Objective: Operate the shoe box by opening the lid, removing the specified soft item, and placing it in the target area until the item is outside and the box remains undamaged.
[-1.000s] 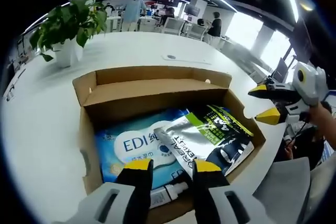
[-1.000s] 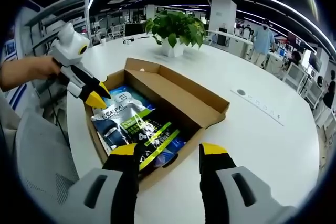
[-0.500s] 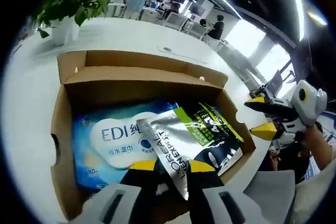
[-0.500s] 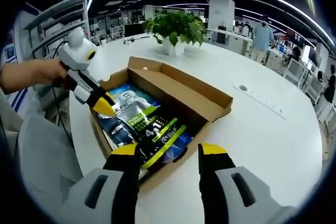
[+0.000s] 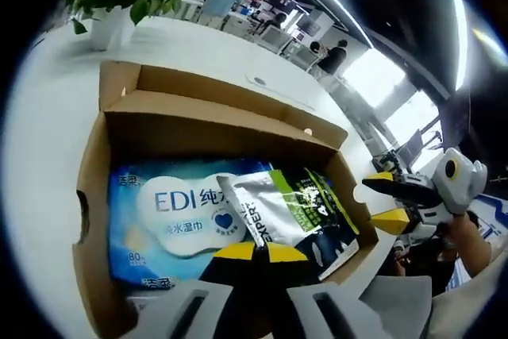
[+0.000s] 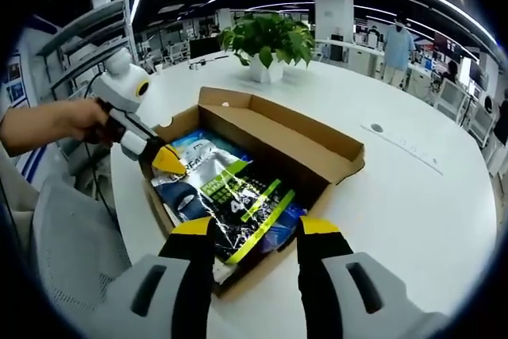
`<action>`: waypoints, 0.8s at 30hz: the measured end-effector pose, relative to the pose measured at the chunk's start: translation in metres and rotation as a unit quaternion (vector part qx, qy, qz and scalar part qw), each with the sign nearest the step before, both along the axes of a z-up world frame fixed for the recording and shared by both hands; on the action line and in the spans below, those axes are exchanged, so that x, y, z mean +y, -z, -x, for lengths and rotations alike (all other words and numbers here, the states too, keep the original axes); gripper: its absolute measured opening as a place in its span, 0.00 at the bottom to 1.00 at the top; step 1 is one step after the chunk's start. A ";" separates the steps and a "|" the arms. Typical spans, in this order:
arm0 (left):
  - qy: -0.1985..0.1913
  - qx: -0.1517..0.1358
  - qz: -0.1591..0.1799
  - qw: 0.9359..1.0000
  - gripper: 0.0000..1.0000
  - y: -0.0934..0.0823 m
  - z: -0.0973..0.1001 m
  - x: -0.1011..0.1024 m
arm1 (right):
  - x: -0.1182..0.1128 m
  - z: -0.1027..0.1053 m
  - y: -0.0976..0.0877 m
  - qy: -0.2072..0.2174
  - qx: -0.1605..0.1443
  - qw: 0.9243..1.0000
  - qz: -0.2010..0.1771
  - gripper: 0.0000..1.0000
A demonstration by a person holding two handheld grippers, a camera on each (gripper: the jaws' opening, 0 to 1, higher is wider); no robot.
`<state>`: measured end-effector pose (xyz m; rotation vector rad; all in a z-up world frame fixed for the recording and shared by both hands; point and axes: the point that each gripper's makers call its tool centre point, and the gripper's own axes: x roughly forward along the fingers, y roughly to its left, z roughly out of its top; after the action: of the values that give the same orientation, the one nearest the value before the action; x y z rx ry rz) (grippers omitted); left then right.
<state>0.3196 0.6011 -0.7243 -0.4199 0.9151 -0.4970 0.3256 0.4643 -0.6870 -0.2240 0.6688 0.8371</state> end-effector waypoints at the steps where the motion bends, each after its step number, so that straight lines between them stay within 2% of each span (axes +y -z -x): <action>1: -0.004 0.000 0.004 1.000 0.01 -0.001 0.000 0.001 | 0.001 0.000 0.001 -0.001 0.002 1.000 -0.001 0.38; 15: -0.033 -0.014 0.010 0.999 0.00 -0.006 -0.009 0.019 | 0.024 -0.009 0.015 -0.013 0.053 0.998 -0.017 0.35; 24: -0.040 -0.023 0.005 0.999 0.00 -0.012 -0.009 0.024 | 0.037 -0.012 0.030 -0.023 0.083 0.996 -0.006 0.33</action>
<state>0.3283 0.6250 -0.7127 -0.4513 0.8487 -0.4374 0.3378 0.5017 -0.7167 -0.1605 0.8166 0.9096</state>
